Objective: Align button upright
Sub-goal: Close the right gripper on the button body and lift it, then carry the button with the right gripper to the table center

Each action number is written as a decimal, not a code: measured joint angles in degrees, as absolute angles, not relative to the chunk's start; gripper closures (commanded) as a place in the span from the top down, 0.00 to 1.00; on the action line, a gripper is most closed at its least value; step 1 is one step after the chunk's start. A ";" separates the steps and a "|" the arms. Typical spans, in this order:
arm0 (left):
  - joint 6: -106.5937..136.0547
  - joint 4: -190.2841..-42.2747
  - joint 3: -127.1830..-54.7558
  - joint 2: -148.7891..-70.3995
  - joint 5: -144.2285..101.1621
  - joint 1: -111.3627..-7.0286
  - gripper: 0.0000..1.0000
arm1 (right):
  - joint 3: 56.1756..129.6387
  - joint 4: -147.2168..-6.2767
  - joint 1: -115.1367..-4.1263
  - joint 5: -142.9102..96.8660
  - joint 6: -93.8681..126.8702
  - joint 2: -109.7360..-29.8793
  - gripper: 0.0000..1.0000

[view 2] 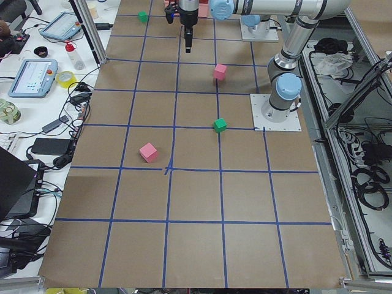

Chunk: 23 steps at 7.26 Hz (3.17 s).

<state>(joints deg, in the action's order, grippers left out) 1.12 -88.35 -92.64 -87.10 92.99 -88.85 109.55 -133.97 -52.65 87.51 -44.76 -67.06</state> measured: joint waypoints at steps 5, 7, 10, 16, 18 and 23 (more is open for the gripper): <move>0.99 -88.41 -92.75 -87.17 92.93 -88.82 1.00 | 103.37 -126.25 -53.19 87.52 -44.19 -69.95 0.00; 1.04 -88.36 -92.80 -87.18 92.90 -88.85 1.00 | 95.57 -115.70 -57.26 88.83 -42.41 -73.18 0.00; 1.18 -88.33 -92.81 -87.26 92.88 -88.86 1.00 | 93.18 -111.10 -70.29 90.26 -26.98 -75.65 0.00; 1.12 -88.33 -92.81 -87.23 92.90 -88.86 1.00 | 93.32 -123.50 -105.45 89.69 18.00 -66.83 0.00; 1.12 -88.35 -92.81 -87.20 92.92 -88.86 1.00 | 93.81 -129.82 -110.56 90.46 20.97 -62.48 0.00; 1.01 -88.28 -92.81 -87.43 92.89 -88.77 1.00 | 97.84 -139.07 -114.13 91.04 22.92 -57.94 0.00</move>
<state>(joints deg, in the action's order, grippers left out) 1.01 -88.28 -92.81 -87.43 92.89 -88.77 97.84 -139.07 -114.13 91.04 22.92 -57.94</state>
